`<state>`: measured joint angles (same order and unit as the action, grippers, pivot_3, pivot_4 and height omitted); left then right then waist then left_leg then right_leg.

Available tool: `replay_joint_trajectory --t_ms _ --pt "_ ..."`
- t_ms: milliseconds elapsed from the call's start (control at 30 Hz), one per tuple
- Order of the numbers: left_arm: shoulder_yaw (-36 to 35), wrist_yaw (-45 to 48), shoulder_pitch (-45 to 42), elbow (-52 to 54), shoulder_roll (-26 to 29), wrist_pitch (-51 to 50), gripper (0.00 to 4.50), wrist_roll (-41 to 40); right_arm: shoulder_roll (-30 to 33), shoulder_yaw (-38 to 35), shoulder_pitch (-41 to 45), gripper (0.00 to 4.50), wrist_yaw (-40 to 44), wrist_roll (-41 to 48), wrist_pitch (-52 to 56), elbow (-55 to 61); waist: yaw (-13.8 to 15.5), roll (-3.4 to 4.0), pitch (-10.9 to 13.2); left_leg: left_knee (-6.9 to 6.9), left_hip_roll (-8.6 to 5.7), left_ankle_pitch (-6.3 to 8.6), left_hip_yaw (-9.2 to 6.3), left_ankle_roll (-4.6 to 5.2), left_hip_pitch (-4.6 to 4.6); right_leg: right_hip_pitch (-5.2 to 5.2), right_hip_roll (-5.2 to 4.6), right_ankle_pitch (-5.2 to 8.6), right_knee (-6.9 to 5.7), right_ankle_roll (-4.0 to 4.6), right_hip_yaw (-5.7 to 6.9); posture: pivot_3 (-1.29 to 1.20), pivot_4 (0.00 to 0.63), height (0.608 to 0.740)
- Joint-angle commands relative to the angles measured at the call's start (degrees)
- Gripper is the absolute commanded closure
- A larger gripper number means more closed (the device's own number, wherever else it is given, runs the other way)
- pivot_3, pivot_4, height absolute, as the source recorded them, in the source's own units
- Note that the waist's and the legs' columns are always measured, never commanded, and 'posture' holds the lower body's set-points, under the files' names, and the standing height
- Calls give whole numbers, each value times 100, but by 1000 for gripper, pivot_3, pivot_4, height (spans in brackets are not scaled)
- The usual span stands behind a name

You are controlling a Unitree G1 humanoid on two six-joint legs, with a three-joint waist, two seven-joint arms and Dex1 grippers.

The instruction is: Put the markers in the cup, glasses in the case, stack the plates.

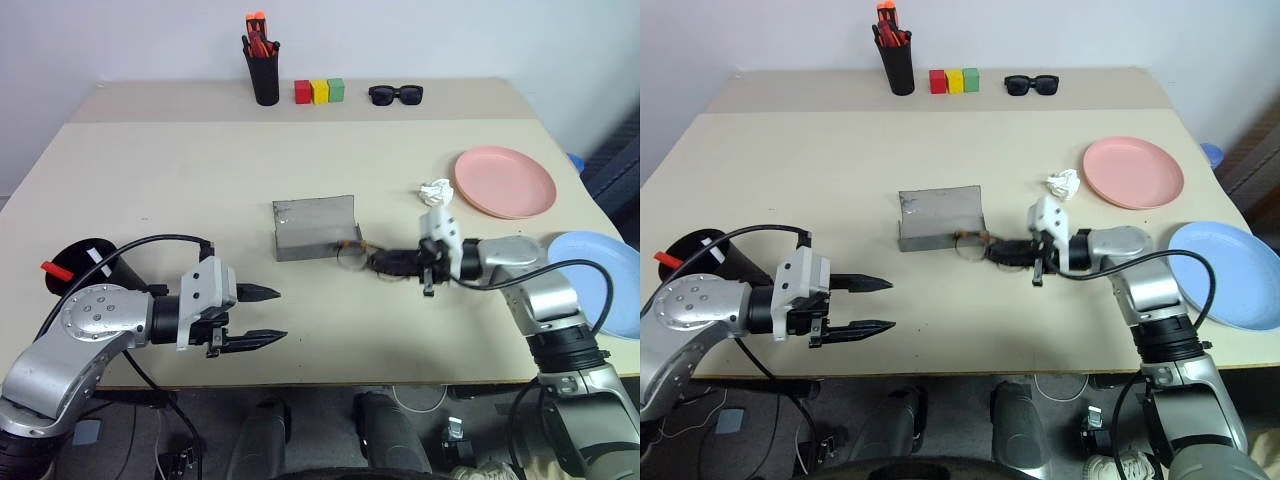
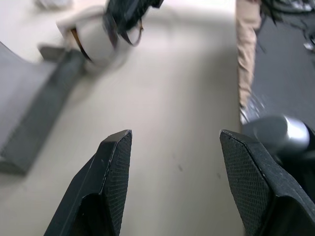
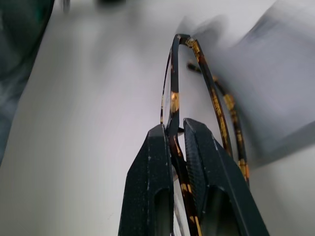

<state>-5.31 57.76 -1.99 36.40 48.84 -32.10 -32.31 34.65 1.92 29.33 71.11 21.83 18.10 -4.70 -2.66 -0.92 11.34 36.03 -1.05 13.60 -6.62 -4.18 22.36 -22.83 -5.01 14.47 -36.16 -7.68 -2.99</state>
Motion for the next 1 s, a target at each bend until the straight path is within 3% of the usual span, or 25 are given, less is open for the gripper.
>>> replay_joint_trajectory --t_ms 33,433,733,867,1000 --pt "-38 -253 8 250 -91 -61 1605 -122 -194 -161 466 4486 -137 65 -366 -210 1 1 1 0 0 0 0 0 0 -1 0 0 0 0 0 0 150 740" --pt "11 -841 -72 504 -226 -261 1605 -192 -1698 311 1984 4486 -476 -913 -2907 -3128 -21 3 2 -6 -1 0 0 0 2 -5 1 -7 0 -11 0 0 150 740" --pt "-89 -1152 41 621 -220 -345 1605 -266 -2116 421 2208 4486 -106 -1049 -3153 -3989 6 5 3 -12 -1 0 -1 -1 3 -9 2 -8 -2 -11 0 0 150 740" --pt "-68 -1235 30 619 -217 -356 1605 -286 -2098 496 2137 2961 -48 -1184 -3123 -4098 -2 6 3 -12 -1 0 -1 -1 3 -10 2 -8 -3 -10 0 0 150 740" --pt "-24 -1294 -54 561 -226 -378 1605 -282 -2030 416 1963 951 -203 -1232 -3202 -3984 -2 6 3 -13 -1 0 -1 -1 3 -11 2 -8 -3 -11 0 0 150 740"
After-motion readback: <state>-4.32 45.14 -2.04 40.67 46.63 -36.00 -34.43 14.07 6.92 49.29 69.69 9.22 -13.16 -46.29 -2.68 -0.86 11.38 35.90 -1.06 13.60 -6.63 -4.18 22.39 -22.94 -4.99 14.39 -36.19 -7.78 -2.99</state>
